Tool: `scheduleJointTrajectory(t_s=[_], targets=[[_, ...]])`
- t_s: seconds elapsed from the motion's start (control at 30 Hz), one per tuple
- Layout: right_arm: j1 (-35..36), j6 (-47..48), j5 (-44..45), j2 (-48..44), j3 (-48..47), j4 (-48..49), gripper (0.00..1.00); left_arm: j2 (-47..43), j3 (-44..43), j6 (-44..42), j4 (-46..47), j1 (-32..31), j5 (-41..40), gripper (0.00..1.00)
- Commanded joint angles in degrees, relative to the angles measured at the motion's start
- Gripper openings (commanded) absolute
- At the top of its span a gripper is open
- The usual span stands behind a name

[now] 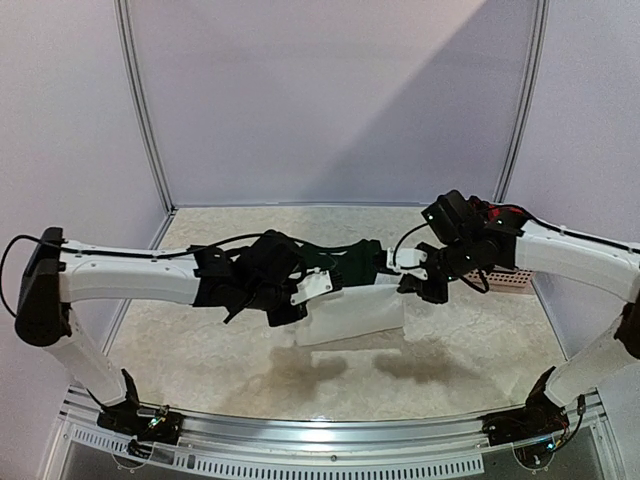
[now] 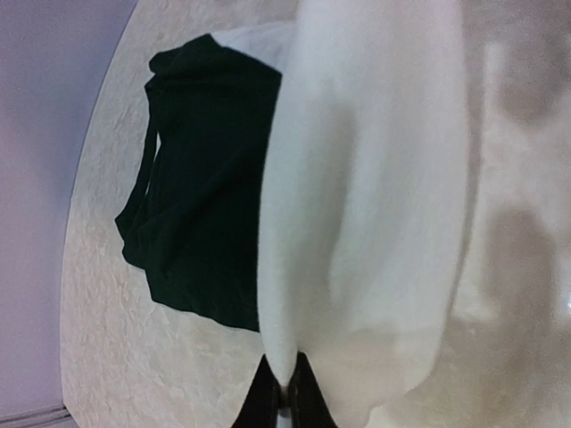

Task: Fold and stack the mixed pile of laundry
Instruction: Fold the 2/3-rectangle-folded T-shirt at the center of the board.

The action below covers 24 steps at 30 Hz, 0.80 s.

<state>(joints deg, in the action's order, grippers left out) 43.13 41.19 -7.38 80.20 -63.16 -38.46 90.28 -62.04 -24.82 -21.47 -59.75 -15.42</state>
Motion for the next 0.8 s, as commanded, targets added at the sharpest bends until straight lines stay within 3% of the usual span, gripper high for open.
scheduleJointTrajectory(t_s=[0.0,0.2,0.4,0.53,0.63,0.77], targets=[[-6.1,-3.2,1.7,8.0,-6.4,6.8,0.00,7.3,-3.8,1.1,4.4,5.7,-3.3,0.00],[-10.5,-5.0,3.5,23.0,-20.0,12.0,0.00,18.4,-16.6,0.6,5.6,12.0,-6.8,0.00],[-14.0,-6.9,6.2,40.8,-42.8,12.4,0.03,31.7,-34.7,0.5,-0.9,18.6,-9.1,0.00],[-14.3,-8.4,12.3,54.7,-57.0,8.7,0.36,40.2,-45.9,3.4,-7.6,20.2,-13.8,0.38],[-14.8,-11.4,11.2,56.7,-56.5,6.8,0.41,38.5,-43.9,7.0,-6.6,20.1,-14.7,0.46],[-15.2,-16.4,5.6,47.1,-44.0,9.5,0.45,29.7,-33.4,15.9,-1.1,20.1,-15.2,0.53]])
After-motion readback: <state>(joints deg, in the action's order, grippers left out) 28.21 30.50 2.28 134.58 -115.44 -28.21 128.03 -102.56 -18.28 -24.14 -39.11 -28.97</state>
